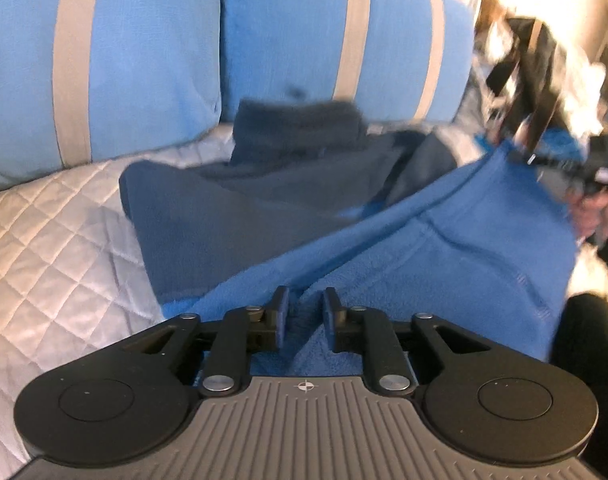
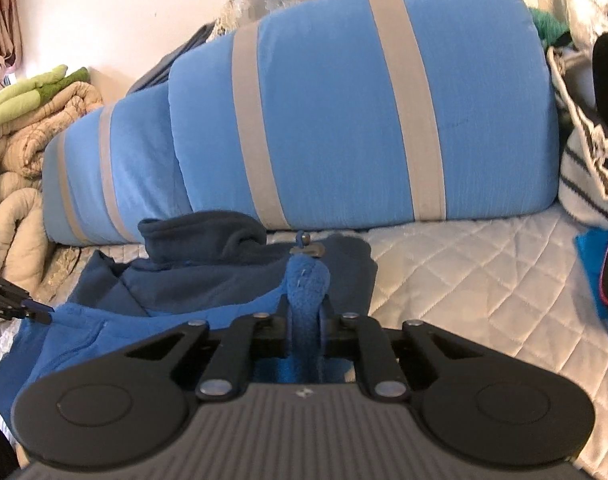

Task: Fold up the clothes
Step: 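Grasp the fleece hem with the left gripper while the right gripper holds it, then lift the hem with both grippers and fold it toward the pillows, then lay the hem down, open both grippers and press the fold flat, then pull both open grippers back over the folded blue fleece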

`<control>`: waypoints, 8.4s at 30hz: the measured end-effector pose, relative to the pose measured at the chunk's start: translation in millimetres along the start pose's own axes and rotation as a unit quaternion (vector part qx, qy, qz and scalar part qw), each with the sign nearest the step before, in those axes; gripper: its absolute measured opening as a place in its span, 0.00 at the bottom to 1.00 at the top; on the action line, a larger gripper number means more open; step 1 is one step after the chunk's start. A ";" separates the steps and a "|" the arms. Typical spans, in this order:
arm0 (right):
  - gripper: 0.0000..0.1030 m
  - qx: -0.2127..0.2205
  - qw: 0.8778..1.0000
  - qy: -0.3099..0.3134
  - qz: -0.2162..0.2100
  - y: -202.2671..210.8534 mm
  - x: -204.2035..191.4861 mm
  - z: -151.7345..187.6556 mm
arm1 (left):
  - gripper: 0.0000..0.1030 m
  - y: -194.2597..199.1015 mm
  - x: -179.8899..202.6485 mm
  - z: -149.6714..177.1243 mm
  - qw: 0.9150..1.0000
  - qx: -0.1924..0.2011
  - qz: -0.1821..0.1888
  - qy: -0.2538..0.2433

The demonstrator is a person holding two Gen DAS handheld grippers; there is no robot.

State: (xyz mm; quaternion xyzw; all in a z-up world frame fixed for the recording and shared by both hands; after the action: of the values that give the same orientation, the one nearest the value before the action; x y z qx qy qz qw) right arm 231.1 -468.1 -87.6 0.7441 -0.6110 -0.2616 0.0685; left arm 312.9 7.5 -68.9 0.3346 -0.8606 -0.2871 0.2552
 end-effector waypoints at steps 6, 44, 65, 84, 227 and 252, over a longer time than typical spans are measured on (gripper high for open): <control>0.11 0.012 1.000 0.006 0.009 7.6 -6.5 -14.4 | 0.59 47.4 -31.0 -1.7 0.994 0.086 -0.045 0.053; 0.11 0.000 0.999 -0.008 0.049 5.4 -4.2 -5.4 | 0.29 78.4 -114.8 90.3 0.948 0.138 -0.020 0.286; 0.11 -0.006 0.999 -0.018 0.045 2.2 3.3 4.9 | 0.49 41.6 -57.0 58.1 0.983 0.136 0.037 0.118; 0.11 0.018 0.998 -0.031 0.046 15.8 9.6 6.6 | 0.18 54.6 -73.1 33.0 0.957 0.185 0.006 0.224; 0.99 -0.202 0.959 -0.004 0.197 -226.6 -39.4 -3.5 | 1.00 -150.5 -78.4 -53.9 0.948 -0.002 -0.253 0.195; 1.00 -0.246 0.952 0.022 0.178 -143.2 -67.7 -34.9 | 1.00 -37.7 -42.1 -39.3 0.958 -0.067 -0.169 0.221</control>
State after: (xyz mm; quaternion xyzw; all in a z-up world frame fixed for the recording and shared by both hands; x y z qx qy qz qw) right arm 364.7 -376.8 -97.5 0.5884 -0.6486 -0.3714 0.3084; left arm 381.1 2.2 -76.6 0.5124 -0.6925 -0.3016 0.4087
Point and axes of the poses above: each gripper's, at about its wrist camera, not at the fingertips, and y roughly against the way its jaws point, x to its right, z to its underside, the point moved 8 cm from there along -y, roughly the way its jaws point, and after that the axes turned 5 degrees about x, right-handed, at the moved point
